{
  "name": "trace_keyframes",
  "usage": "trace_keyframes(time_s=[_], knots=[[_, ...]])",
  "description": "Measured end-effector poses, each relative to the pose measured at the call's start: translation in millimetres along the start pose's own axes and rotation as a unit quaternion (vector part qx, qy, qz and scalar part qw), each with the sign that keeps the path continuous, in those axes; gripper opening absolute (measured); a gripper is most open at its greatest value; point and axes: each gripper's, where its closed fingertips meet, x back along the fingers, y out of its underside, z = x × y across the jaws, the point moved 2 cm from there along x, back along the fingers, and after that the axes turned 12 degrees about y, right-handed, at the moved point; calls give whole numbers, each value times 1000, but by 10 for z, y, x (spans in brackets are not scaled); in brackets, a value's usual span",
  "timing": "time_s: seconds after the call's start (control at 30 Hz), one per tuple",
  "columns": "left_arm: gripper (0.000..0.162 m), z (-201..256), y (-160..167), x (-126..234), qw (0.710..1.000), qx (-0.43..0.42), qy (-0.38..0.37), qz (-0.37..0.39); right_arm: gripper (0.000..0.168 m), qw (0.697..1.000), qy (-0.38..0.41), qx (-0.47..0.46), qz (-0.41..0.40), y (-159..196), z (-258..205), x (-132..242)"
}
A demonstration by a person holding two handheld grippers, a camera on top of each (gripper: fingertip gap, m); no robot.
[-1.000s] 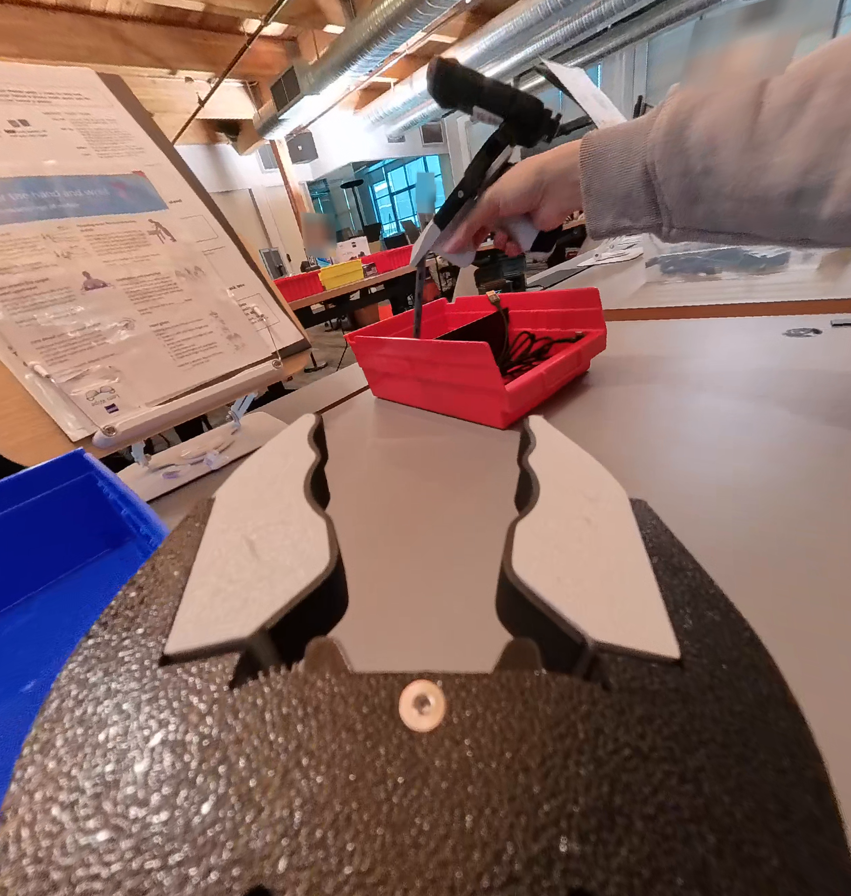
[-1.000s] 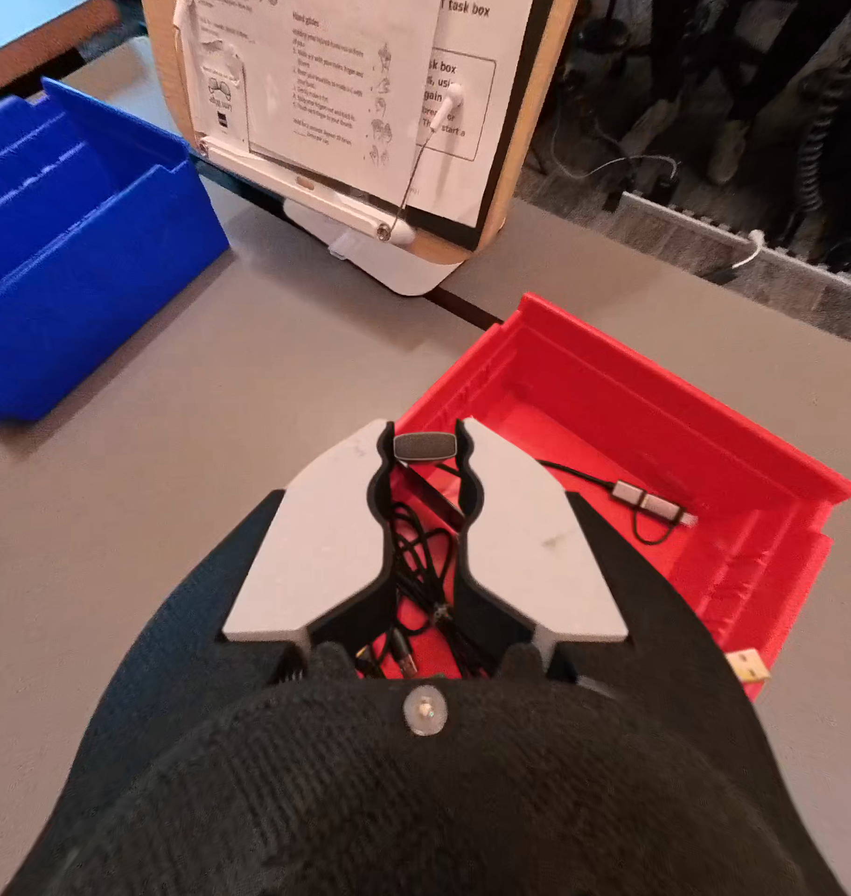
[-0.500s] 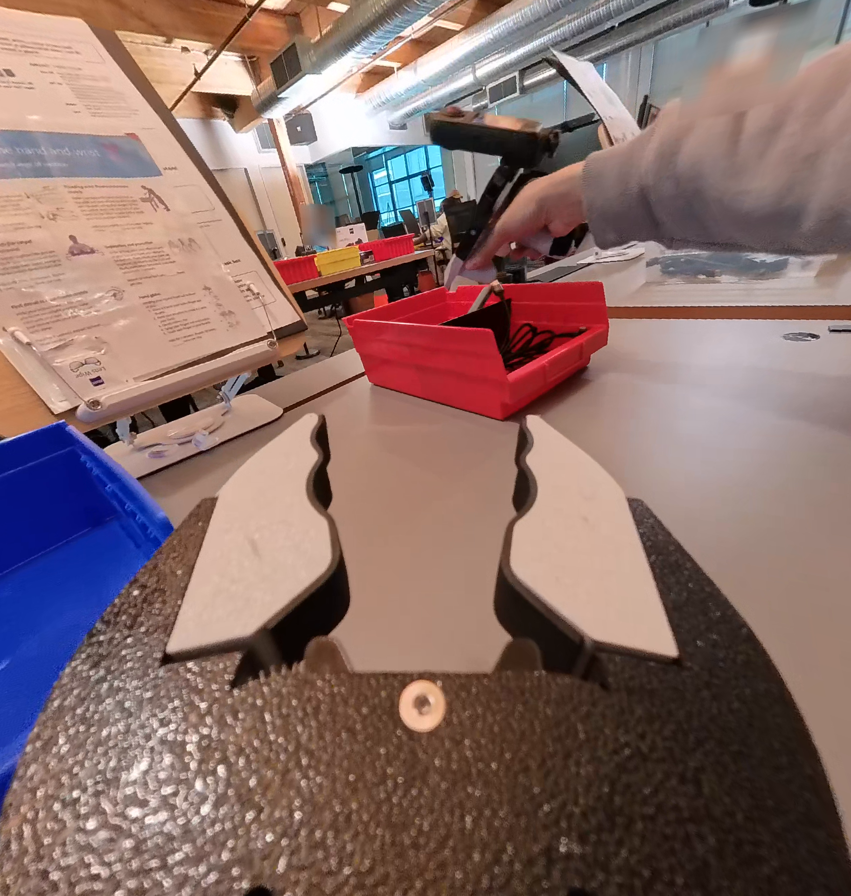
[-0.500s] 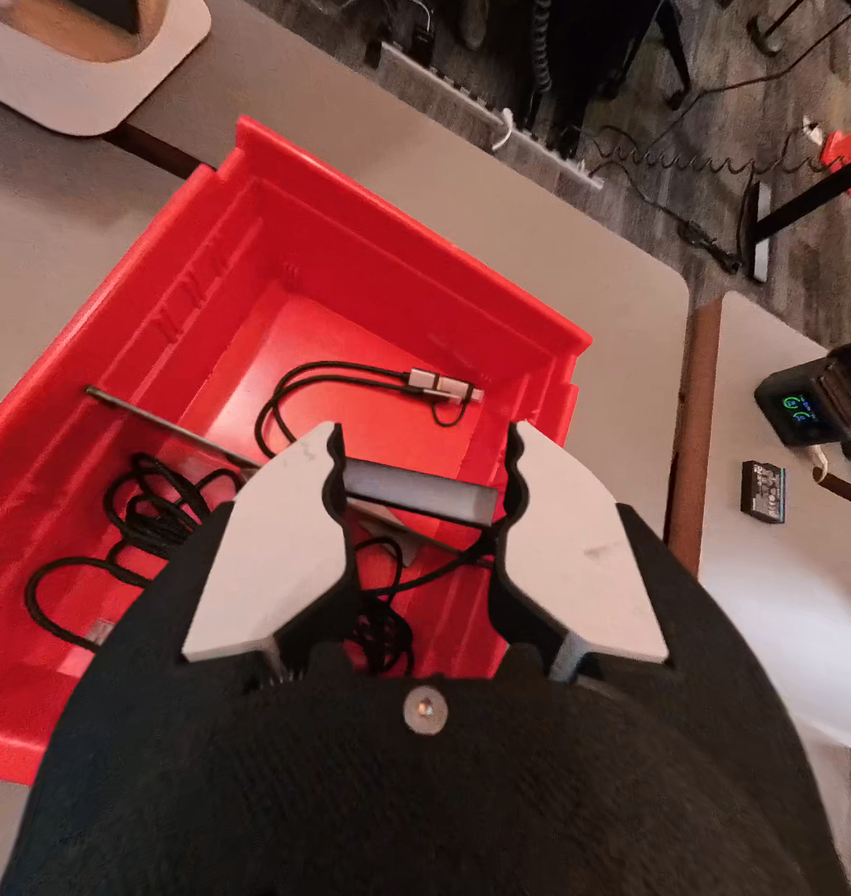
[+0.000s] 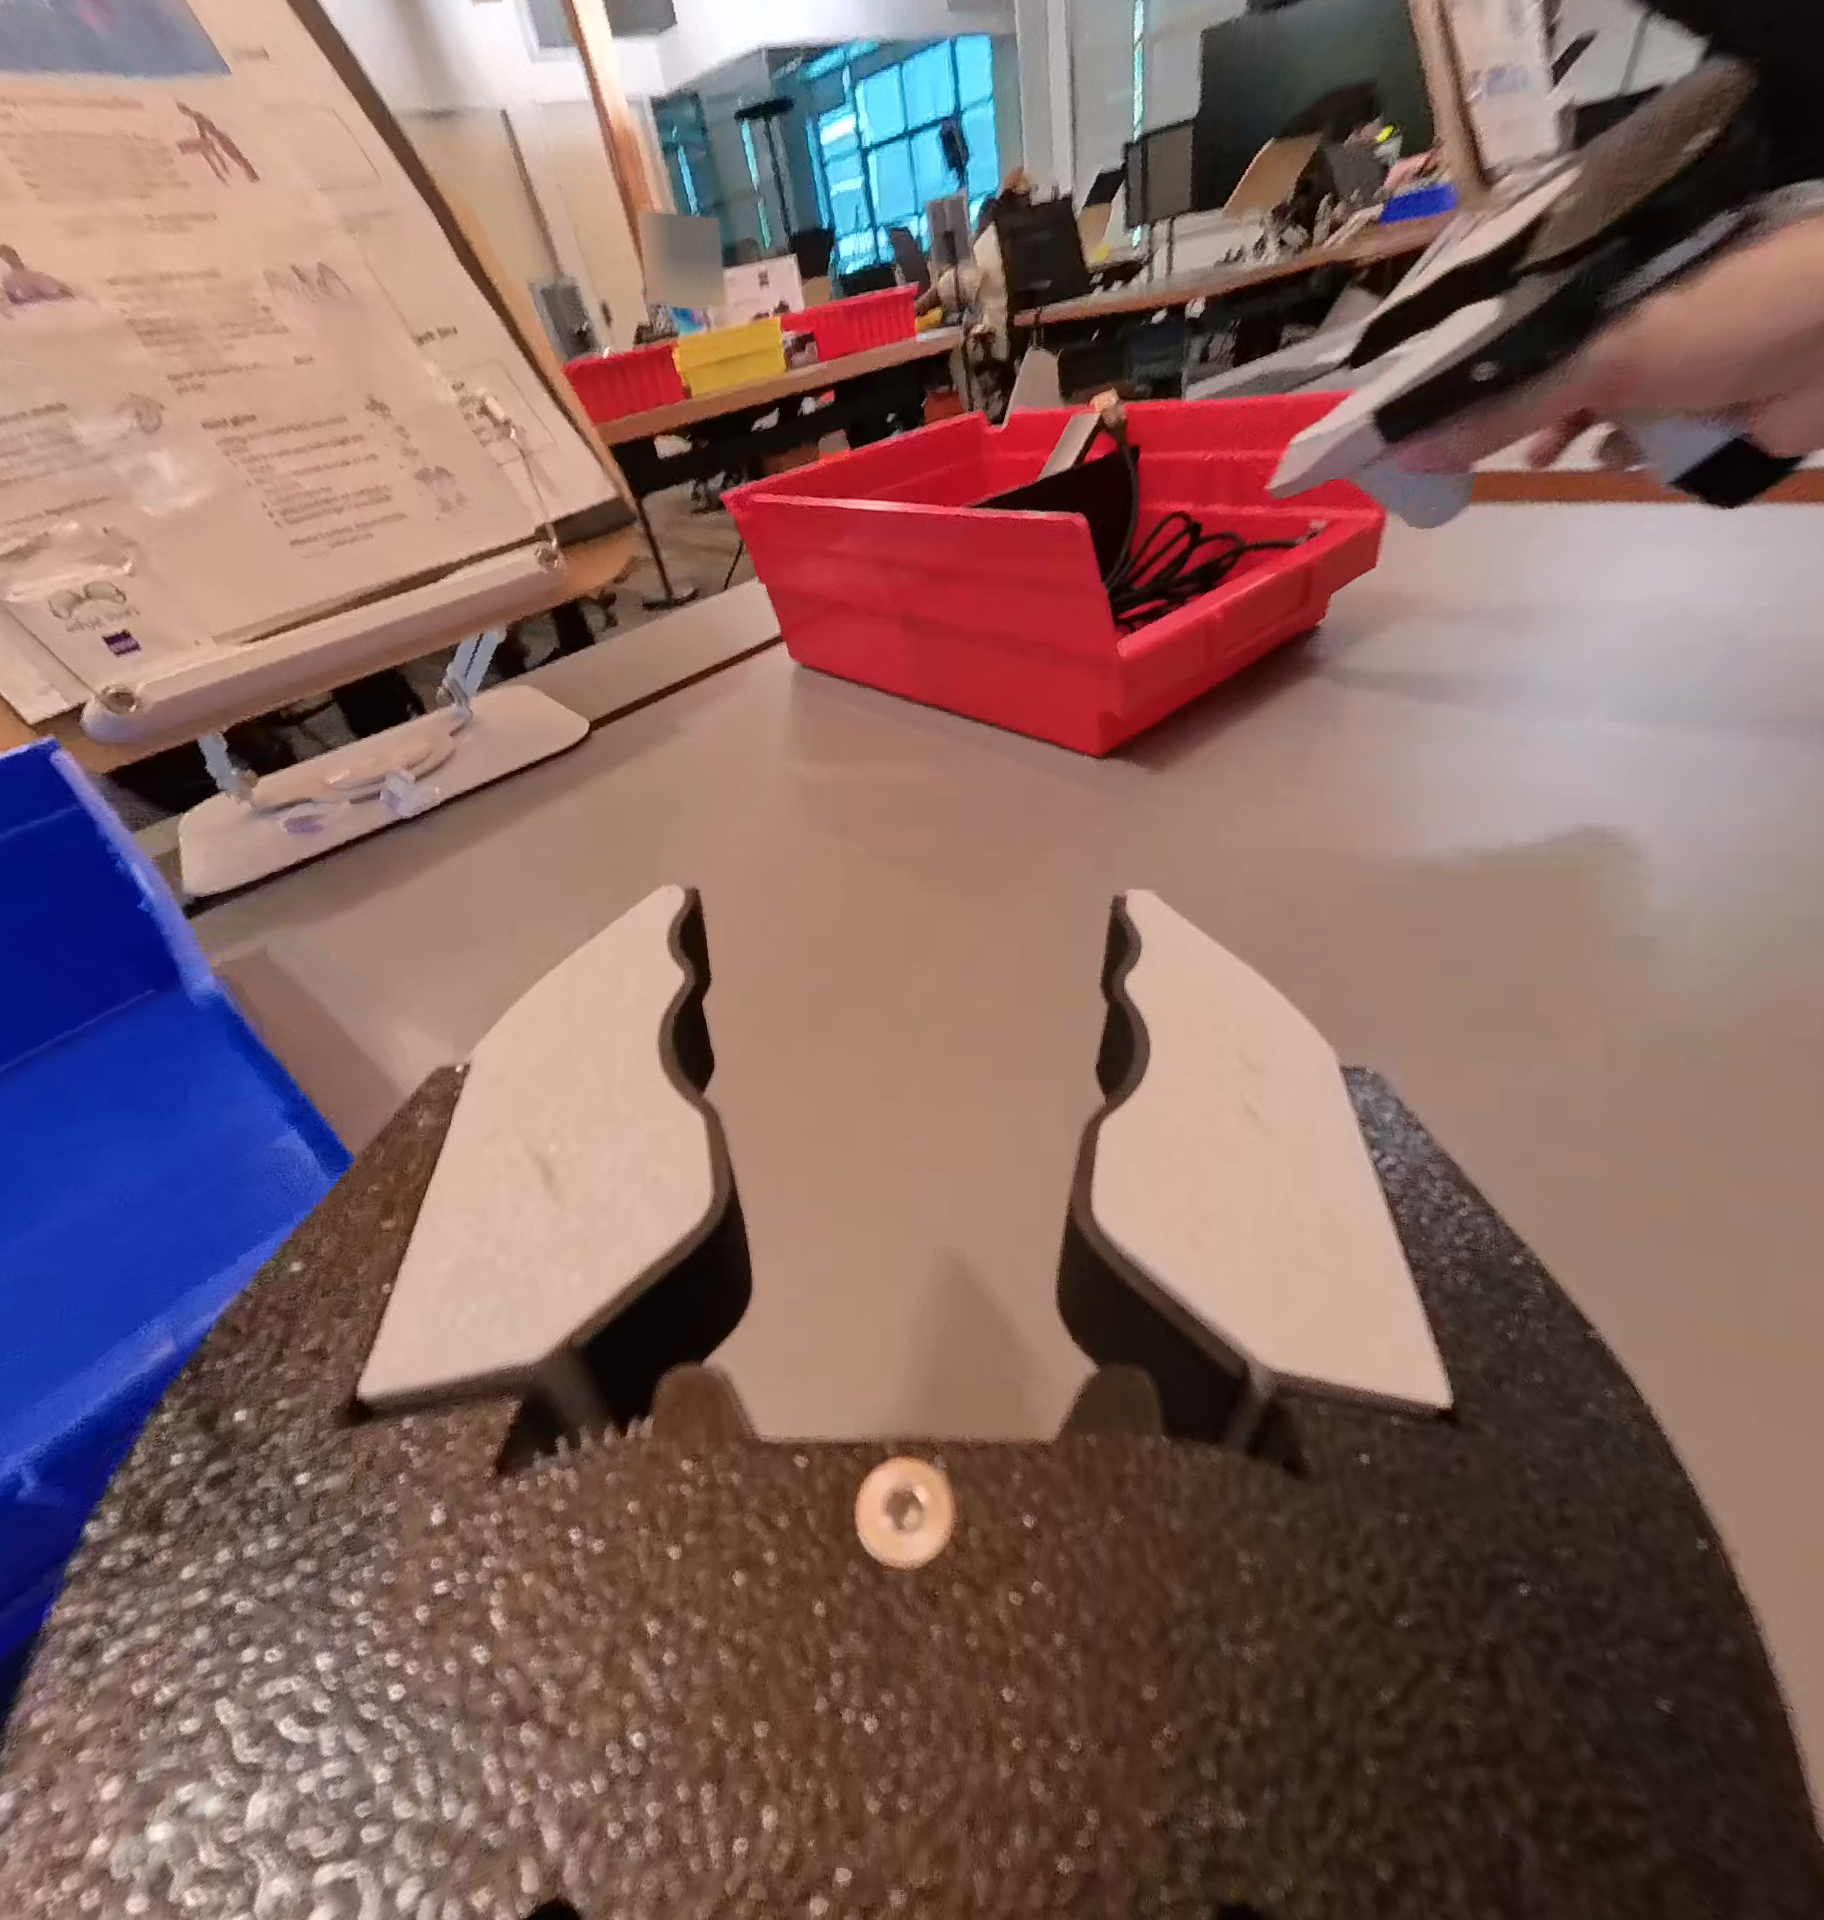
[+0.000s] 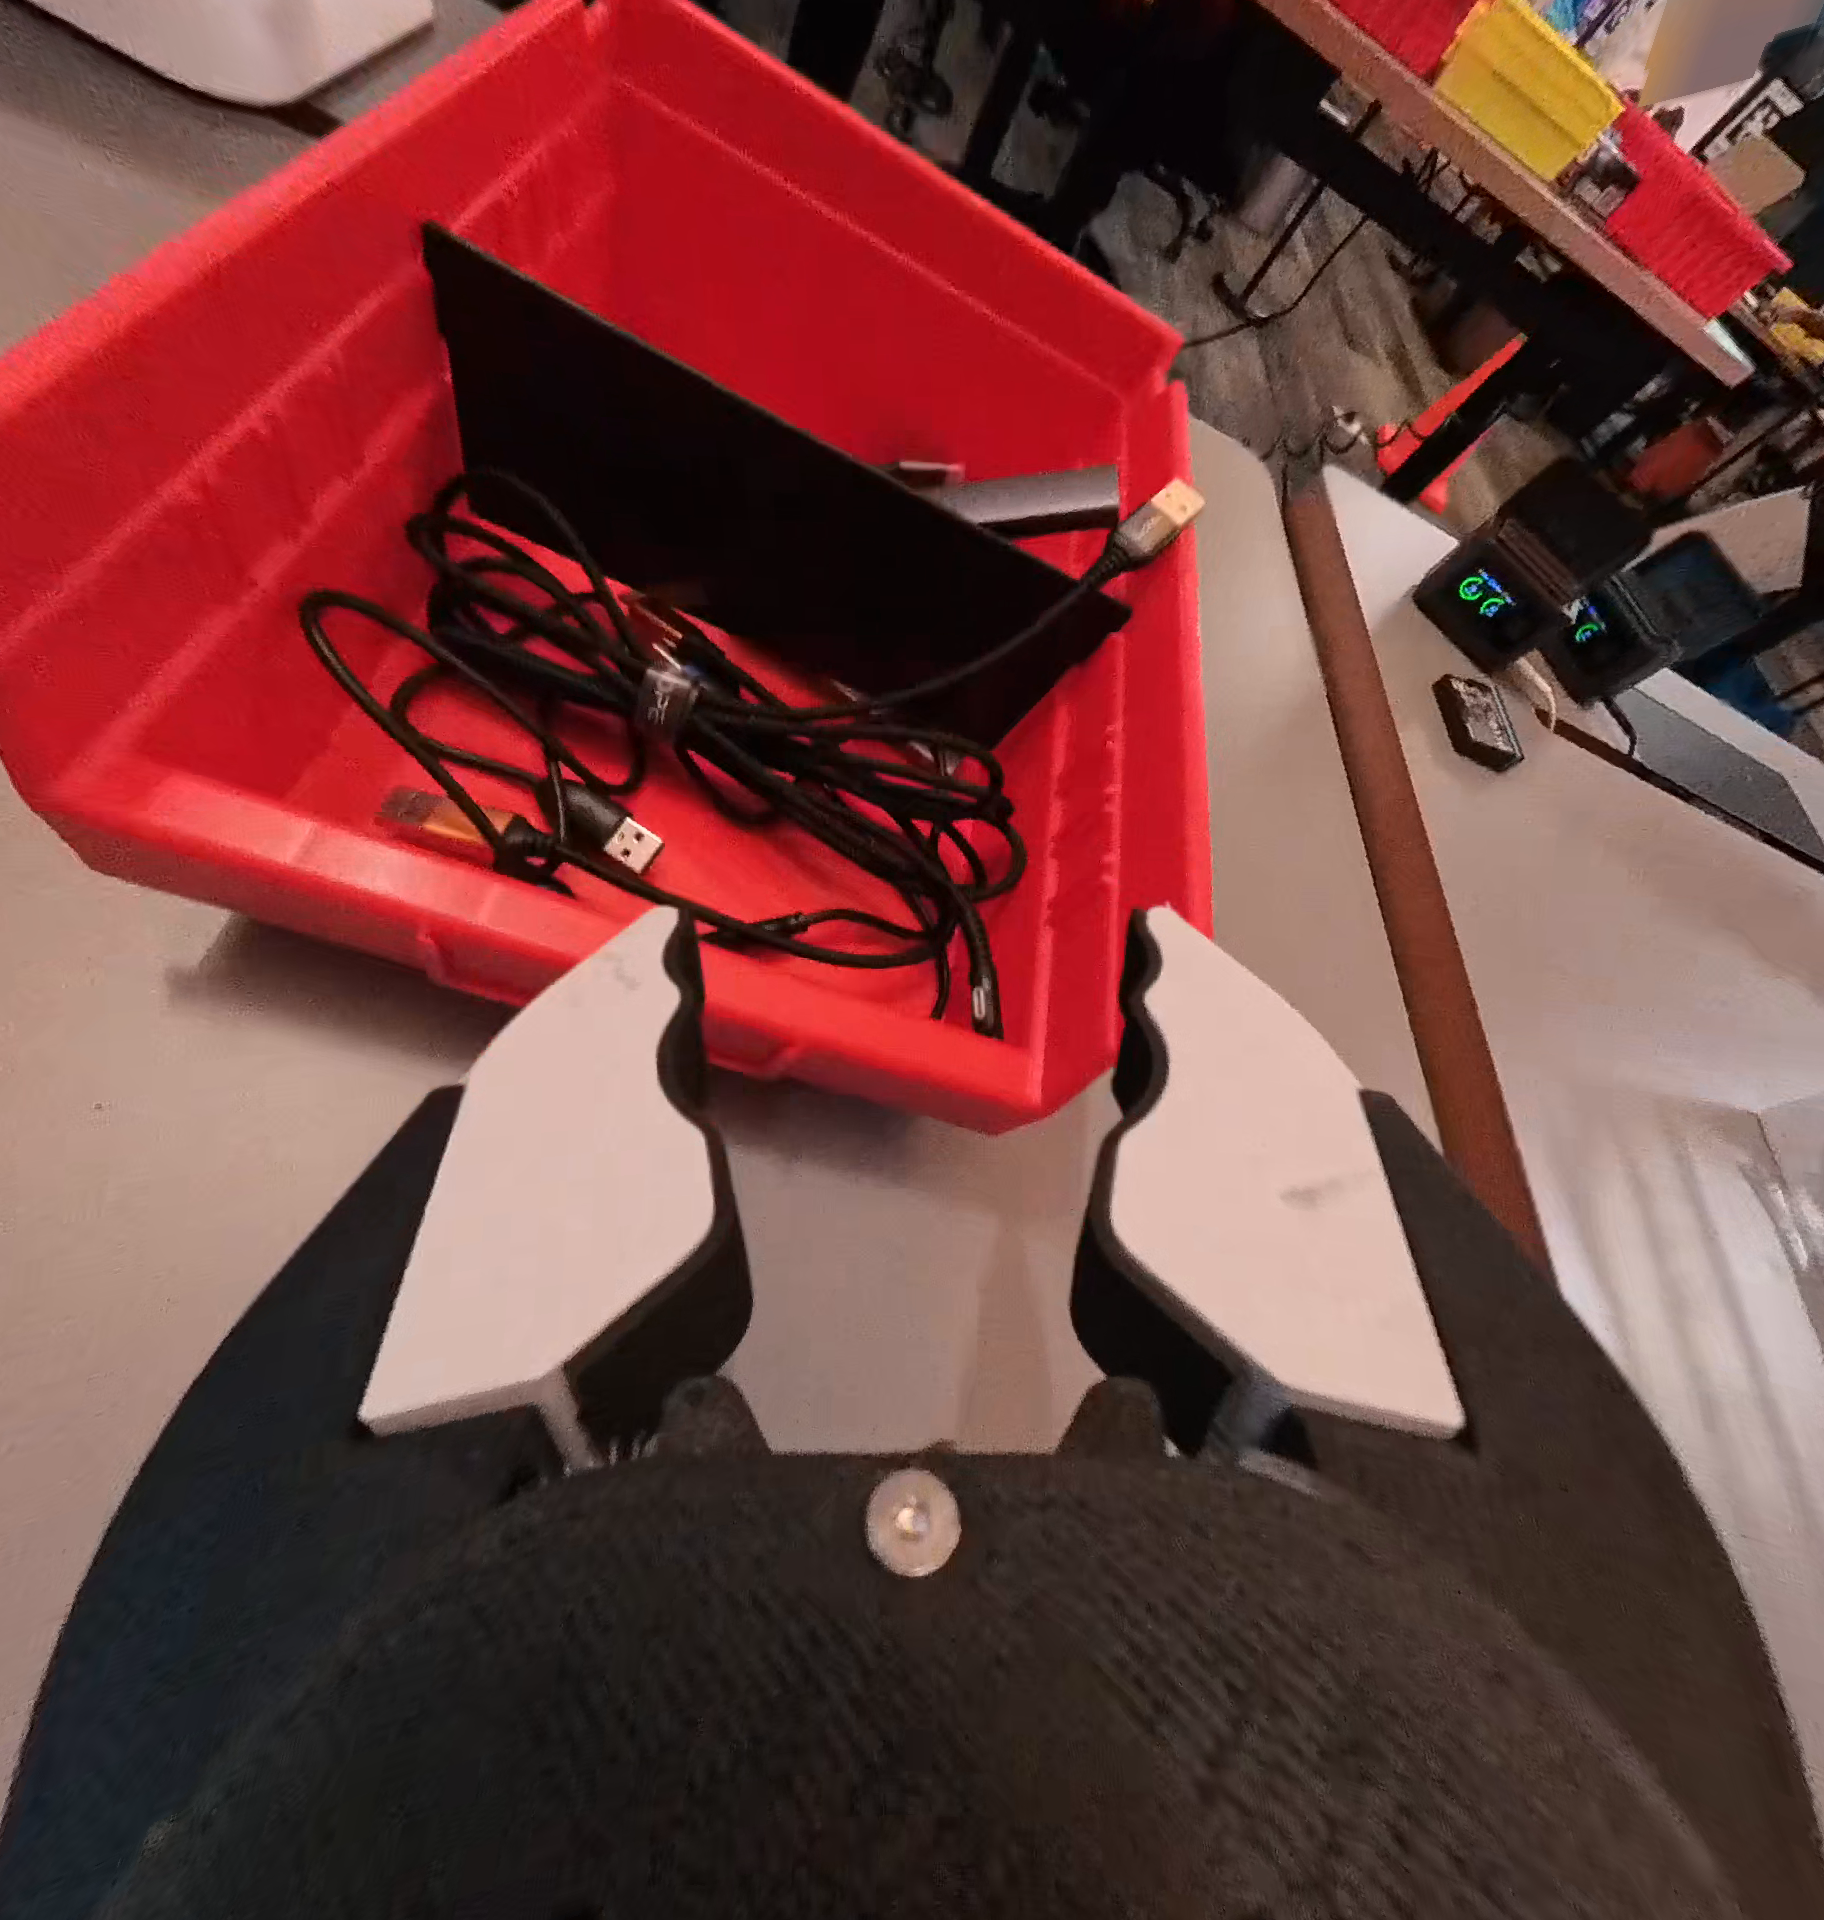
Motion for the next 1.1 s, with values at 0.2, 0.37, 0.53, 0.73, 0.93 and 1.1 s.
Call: trace_keyframes(time_s=[0.2, 0.37, 0.53, 0.73, 0.93, 1.1], knots=[[74, -31, -16, -221, 999, 35, -31, -5, 88, 999, -24, 16, -17, 172, -26, 1], [87, 149, -192, -1026, 995, 102, -5, -17, 87, 1000, -19, -3, -3, 124, 72, 5], [89, 291, -380, -1879, 992, 93, -12, -82, 88, 1000, -18, -1, 10, 67, 177, 35], [75, 52, -388, -2557, 983, 115, -54, -134, 88, 999, -30, -20, 19, 69, 294, 51], [18, -255, -244, -2689, 972, 101, -103, -187, 87, 997, -48, -48, 32, 65, 390, 72], [7, -380, -184, -2429, 973, 83, -94, -194, 86, 995, -63, -56, 50, 21, 455, 150]])
